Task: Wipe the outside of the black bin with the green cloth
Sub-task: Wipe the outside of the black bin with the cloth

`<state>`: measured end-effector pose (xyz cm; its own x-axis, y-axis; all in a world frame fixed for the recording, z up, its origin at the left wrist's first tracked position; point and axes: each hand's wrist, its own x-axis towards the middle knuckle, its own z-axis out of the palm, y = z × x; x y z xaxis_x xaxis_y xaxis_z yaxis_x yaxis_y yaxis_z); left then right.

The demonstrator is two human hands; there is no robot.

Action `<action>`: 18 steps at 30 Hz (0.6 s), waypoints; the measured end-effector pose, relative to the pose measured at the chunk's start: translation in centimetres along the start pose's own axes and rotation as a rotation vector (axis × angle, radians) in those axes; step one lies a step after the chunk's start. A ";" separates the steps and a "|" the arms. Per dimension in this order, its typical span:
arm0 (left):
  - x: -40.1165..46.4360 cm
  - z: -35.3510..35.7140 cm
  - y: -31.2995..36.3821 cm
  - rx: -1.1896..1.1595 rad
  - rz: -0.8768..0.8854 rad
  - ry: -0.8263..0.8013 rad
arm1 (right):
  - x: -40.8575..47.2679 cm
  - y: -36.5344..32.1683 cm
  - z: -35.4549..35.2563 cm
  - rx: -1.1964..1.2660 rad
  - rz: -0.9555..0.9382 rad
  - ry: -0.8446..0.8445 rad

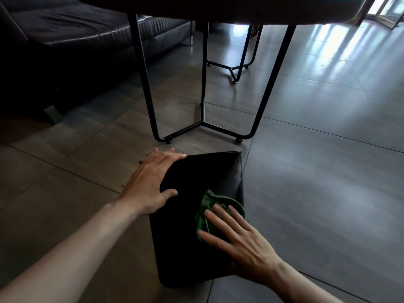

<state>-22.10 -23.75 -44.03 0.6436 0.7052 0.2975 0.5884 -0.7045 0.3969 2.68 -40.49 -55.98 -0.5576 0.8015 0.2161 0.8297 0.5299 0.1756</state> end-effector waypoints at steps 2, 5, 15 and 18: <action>-0.1 0.0 0.0 -0.001 0.001 0.004 | 0.1 1.6 -0.5 -0.017 -0.057 0.062; -0.4 0.0 -0.1 -0.012 -0.012 0.015 | 2.5 3.9 -1.9 0.158 0.143 0.256; -1.0 0.0 0.4 -0.030 -0.010 0.028 | 3.1 -4.3 0.7 0.280 0.265 0.262; -1.1 0.3 0.6 -0.030 0.017 0.033 | 0.6 -3.3 1.4 0.129 0.064 0.222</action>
<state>-22.33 -24.95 -44.36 0.6368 0.6955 0.3327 0.5619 -0.7142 0.4175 -0.33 -41.36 -57.78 -0.4839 0.7619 0.4304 0.8521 0.5223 0.0335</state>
